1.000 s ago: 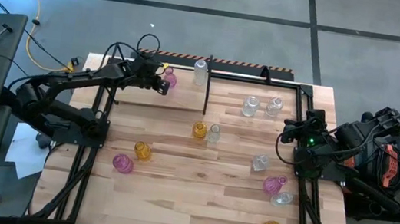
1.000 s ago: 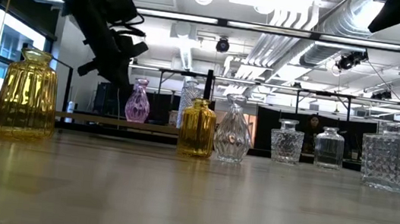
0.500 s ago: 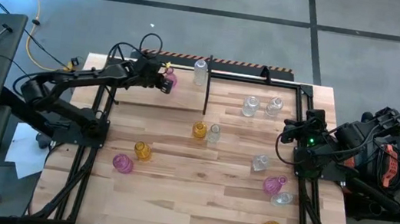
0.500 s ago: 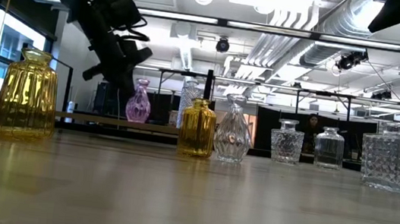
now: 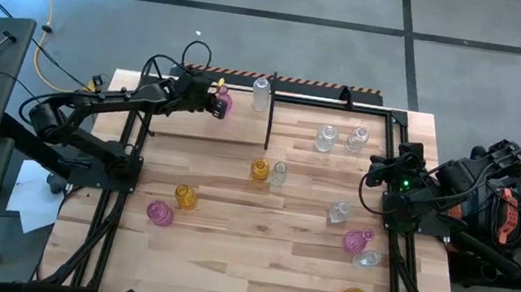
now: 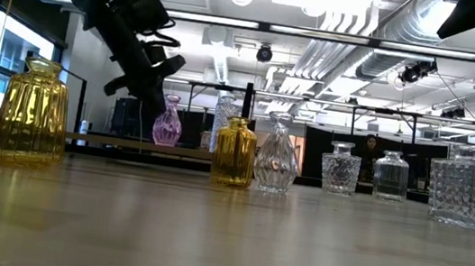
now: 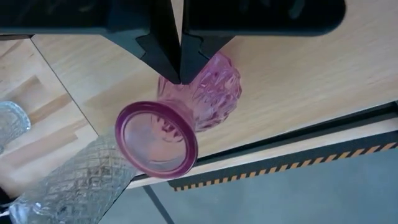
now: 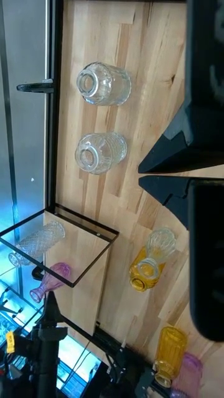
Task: Sort vases onto shelf
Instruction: Put the pink vase to the left of the transparent vase on the shelf
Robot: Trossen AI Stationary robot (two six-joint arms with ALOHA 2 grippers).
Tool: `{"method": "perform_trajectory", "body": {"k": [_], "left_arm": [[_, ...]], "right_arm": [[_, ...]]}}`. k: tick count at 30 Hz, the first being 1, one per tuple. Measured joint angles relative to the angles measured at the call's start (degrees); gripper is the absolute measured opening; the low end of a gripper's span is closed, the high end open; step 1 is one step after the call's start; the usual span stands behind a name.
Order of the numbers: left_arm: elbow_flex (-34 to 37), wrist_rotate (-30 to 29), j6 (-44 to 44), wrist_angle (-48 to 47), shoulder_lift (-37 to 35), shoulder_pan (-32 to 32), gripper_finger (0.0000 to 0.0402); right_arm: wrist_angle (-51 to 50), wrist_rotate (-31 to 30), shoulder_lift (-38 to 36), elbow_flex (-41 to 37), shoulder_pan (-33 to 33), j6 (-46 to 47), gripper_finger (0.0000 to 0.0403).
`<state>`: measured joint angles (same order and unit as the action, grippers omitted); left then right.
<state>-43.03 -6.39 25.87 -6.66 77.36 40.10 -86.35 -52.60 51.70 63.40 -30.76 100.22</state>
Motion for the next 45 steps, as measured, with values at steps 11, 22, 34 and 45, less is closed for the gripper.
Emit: {"method": "perform_trajectory", "body": {"k": [11,22,34,45], "left_arm": [[-0.07,-0.76,-5.51,-5.87,-1.20,-0.03,0.0000],[-0.04,-9.19,-6.01,-3.21,-1.20,-0.04,0.0000],[-0.04,-9.64,-1.86,1.02,0.85,-1.52,0.0000],[-0.02,-9.53,2.51,7.71,5.14,-3.32,0.0000]], "right_arm": [[0.39,0.04,0.00,0.00,-0.02,-0.02,0.0000],[0.31,0.04,0.00,0.00,0.00,-0.17,0.0000],[-0.61,0.04,-0.02,0.00,-0.02,-0.17,0.0000],[-0.23,0.79,0.00,0.00,-0.02,-0.17,0.0000]]}}
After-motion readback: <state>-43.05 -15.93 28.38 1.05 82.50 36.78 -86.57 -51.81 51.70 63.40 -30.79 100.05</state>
